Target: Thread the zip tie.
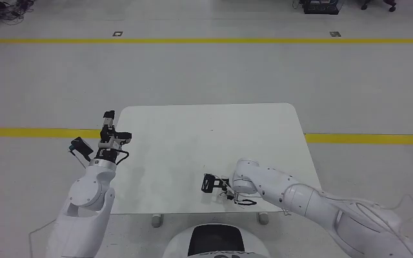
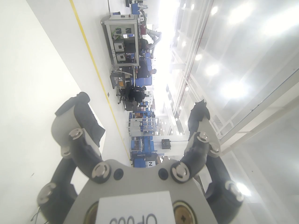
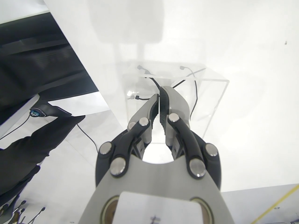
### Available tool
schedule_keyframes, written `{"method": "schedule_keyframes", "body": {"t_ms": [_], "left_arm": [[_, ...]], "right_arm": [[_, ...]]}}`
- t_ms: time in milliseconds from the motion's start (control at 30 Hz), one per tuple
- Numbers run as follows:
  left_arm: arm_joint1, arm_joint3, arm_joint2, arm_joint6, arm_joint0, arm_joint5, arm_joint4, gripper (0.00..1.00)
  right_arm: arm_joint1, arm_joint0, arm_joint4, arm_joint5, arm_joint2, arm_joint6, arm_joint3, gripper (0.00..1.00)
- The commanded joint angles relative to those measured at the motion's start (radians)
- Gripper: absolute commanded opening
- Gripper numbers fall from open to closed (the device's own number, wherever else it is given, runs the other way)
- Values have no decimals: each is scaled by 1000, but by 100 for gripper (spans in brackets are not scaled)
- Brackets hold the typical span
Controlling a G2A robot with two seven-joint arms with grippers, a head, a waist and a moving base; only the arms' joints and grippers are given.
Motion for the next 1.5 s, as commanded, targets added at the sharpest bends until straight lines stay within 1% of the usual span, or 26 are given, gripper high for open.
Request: {"method": "schedule_keyframes", "body": {"t_ms": [0,33,133,233,367,467,533,600,933,1067,1233,1367,1467], "left_arm": [[0,0,0,0,0,0,0,100],[0,0,0,0,0,0,0,100],[0,0,0,0,0,0,0,100],[0,0,0,0,0,0,0,100],[0,0,0,0,0,0,0,100],[0,0,0,0,0,0,0,100],[0,0,0,0,0,0,0,100],[0,0,0,0,0,0,0,100],[0,0,0,0,0,0,0,100],[0,0,0,0,0,0,0,100],[0,0,0,0,0,0,0,100],[0,0,0,0,0,0,0,100],[0,0,0,0,0,0,0,100]], "right_arm": [[-2,0,-1,0,0,0,3,2],[-3,0,-1,0,0,-1,5,4],[-6,2,0,0,0,-3,11,6],[-9,3,1,0,0,-5,16,13],[-12,4,1,0,0,-4,19,15],[-14,4,2,0,0,-4,22,12],[-15,3,2,0,0,-5,25,12],[-17,2,3,0,0,-7,30,9],[-29,1,5,0,0,-8,56,0],[-31,2,3,0,0,-5,56,0],[-20,9,1,0,0,13,30,0],[-2,14,6,0,0,25,-5,0],[17,19,12,0,0,18,-33,0]]}}
